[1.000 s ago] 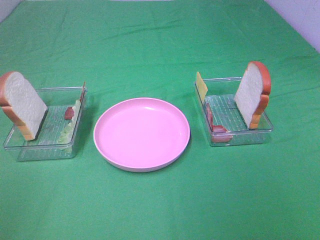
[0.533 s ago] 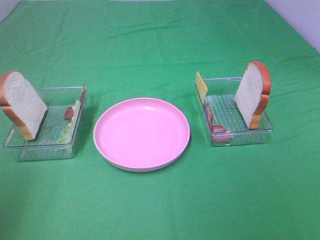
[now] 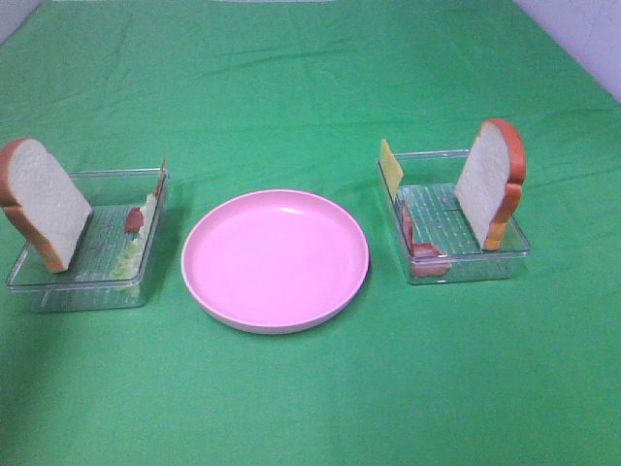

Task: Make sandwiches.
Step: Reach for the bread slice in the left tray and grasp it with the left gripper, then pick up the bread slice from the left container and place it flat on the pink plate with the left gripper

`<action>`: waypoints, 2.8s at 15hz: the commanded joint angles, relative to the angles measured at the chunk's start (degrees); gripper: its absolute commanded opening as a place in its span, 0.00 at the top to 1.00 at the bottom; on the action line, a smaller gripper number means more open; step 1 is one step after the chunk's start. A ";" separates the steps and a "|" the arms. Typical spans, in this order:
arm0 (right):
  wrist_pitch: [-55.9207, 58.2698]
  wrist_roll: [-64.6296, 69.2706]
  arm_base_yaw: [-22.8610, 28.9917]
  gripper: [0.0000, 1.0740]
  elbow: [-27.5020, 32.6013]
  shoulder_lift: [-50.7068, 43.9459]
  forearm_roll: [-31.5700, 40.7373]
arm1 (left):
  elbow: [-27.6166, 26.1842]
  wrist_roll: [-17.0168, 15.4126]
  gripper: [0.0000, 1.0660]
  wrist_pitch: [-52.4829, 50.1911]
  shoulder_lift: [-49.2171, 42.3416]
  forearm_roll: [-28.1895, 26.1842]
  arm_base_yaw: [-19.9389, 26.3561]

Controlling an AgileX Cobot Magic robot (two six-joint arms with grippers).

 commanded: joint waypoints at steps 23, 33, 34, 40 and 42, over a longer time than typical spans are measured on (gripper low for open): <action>-0.63 -0.63 -0.34 0.28 0.11 -0.23 -0.17 | -22.23 3.32 1.00 6.65 30.71 0.17 -3.50; -0.63 -0.63 -0.34 0.28 0.11 -0.23 -0.17 | -22.12 6.93 1.00 7.28 10.14 -25.10 -3.50; -0.63 -0.63 -0.34 0.28 0.11 -0.23 -0.17 | -21.94 9.34 1.00 7.28 10.94 -29.68 -3.50; -0.63 -0.63 -0.34 0.28 0.11 -0.23 -0.17 | -21.89 14.38 1.00 3.09 22.12 -37.30 -16.67; -0.63 -0.63 -0.34 0.28 0.11 -0.23 -0.17 | -21.89 14.38 1.00 1.15 26.81 -37.30 -20.86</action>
